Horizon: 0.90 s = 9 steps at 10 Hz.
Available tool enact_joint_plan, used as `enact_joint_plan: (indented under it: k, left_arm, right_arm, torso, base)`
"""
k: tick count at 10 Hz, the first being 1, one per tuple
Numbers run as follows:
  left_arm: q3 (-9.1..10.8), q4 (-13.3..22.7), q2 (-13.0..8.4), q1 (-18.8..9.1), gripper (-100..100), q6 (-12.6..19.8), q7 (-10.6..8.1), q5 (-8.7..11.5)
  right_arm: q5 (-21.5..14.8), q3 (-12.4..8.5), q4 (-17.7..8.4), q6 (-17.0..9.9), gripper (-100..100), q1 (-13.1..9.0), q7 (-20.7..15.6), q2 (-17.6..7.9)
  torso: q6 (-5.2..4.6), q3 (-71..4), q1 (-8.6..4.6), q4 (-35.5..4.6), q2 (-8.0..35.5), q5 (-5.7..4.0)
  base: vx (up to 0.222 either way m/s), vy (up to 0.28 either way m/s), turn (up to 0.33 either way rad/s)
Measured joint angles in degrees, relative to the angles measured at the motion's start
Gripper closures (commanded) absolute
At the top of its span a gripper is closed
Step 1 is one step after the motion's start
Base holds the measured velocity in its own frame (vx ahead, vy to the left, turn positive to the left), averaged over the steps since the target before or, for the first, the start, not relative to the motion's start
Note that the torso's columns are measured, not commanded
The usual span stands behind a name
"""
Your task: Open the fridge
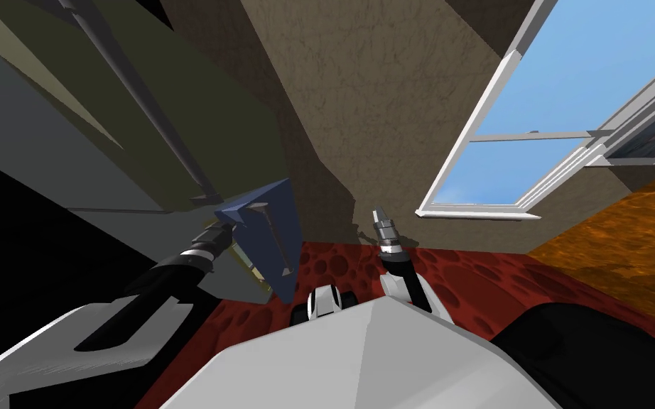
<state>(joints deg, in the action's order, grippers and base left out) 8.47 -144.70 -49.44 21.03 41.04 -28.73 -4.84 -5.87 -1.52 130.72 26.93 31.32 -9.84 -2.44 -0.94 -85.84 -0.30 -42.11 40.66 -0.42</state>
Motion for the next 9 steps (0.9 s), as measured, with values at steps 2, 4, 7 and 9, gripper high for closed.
enact_joint_plan:
  k: [2,4,7,9]
  left_arm:
    - [0.01,-2.47,-0.13,-0.13,-100,1.21,-0.03,0.02]
    - [-0.83,-3.87,0.18,-0.18,-100,1.1,0.1,-0.36]
    - [-1.3,-3.92,0.2,0.51,100,1.4,0.1,-0.1]
    - [-0.61,-3.53,0.05,0.44,100,2.9,-0.95,-1.18]
  right_arm:
    - [0.0,0.0,0.0,0.0,0,0.0,0.0,0.0]
    - [0.0,0.01,0.0,0.0,0,0.0,0.0,0.01]
    - [0.0,0.01,0.0,0.0,0,0.0,0.0,0.01]
    - [0.0,0.03,0.01,0.0,0,0.0,0.0,0.03]
  torso:
    - [0.11,0.15,-0.28,-0.08,0.21,-0.1]
    - [0.09,0.17,-0.34,-0.29,0.36,-0.25]
    - [0.64,0.78,0.15,-0.04,0.96,0.29]
    - [0.69,0.88,-0.22,0.08,1.0,0.31]
  base:
    - [0.009,0.001,0.011]
    - [-0.016,-0.004,0.019]
    - [-0.025,-0.038,0.036]
    - [0.028,-0.233,0.044]
